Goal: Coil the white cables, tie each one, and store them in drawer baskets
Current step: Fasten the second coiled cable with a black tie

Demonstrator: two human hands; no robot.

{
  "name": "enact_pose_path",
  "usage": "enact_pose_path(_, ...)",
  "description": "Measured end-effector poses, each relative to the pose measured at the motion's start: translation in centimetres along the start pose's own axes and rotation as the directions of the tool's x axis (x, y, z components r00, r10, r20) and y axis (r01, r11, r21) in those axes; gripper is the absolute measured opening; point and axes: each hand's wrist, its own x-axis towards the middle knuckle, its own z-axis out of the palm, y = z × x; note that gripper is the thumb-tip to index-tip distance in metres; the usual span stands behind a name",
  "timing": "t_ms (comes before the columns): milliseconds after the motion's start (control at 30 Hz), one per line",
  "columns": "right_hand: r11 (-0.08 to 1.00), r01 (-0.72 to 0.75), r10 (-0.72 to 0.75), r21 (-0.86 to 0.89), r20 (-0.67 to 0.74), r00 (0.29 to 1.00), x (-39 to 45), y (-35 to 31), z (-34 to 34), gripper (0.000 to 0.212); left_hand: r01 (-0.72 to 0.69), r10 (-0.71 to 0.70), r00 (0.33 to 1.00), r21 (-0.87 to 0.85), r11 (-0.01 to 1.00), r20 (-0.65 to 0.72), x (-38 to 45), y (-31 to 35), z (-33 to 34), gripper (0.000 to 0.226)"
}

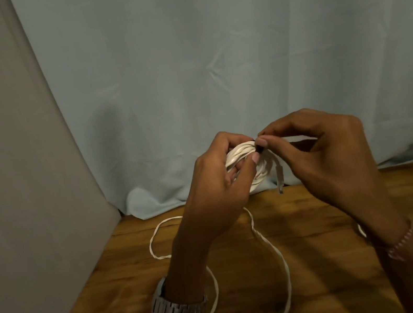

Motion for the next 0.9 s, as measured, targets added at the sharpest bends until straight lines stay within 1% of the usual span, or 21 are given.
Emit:
enact_pose_path(167,0.995,0.093,-0.093,-0.041,-0.008,0.996,-0.1,0.3,0.7,0.004,0.021,-0.021,1.000,-0.016,1.000,-0.020,0.1,-0.2,0.3,0.024)
enact_pose_path(267,0.990,0.110,-0.113,-0.083,-0.033,0.993,-0.2,0.4,0.9,0.006,-0.023,0.023,0.999,0.002,1.000,-0.036,0.2,-0.1,0.5,0.019)
enact_pose_path(367,0.991,0.086,-0.093,-0.101,-0.062,0.994,-0.3,0.5,1.1,0.005,-0.060,0.062,0.997,0.030,0.998,-0.052,0.2,-0.1,0.7,0.018)
enact_pose_path(500,0.996,0.032,-0.041,-0.089,-0.100,0.994,-0.4,0.8,1.6,0.006,-0.078,0.080,0.996,0.056,0.995,-0.040,0.1,0.0,1.0,0.017)
enact_pose_path(633,0.995,0.019,-0.032,-0.098,-0.131,0.991,-0.4,1.0,1.9,0.007,-0.088,0.089,0.996,0.057,0.995,-0.021,0.1,-0.1,1.1,0.017)
enact_pose_path(767,0.994,0.028,-0.043,-0.108,-0.134,0.990,-0.3,1.3,1.9,0.008,-0.093,0.094,0.996,0.067,0.993,-0.005,0.1,-0.2,1.2,0.018)
enact_pose_path(900,0.996,0.002,-0.012,-0.088,-0.120,0.993,-0.2,1.7,1.7,0.008,-0.096,0.094,0.995,0.078,0.992,0.030,0.1,-0.3,1.3,0.017)
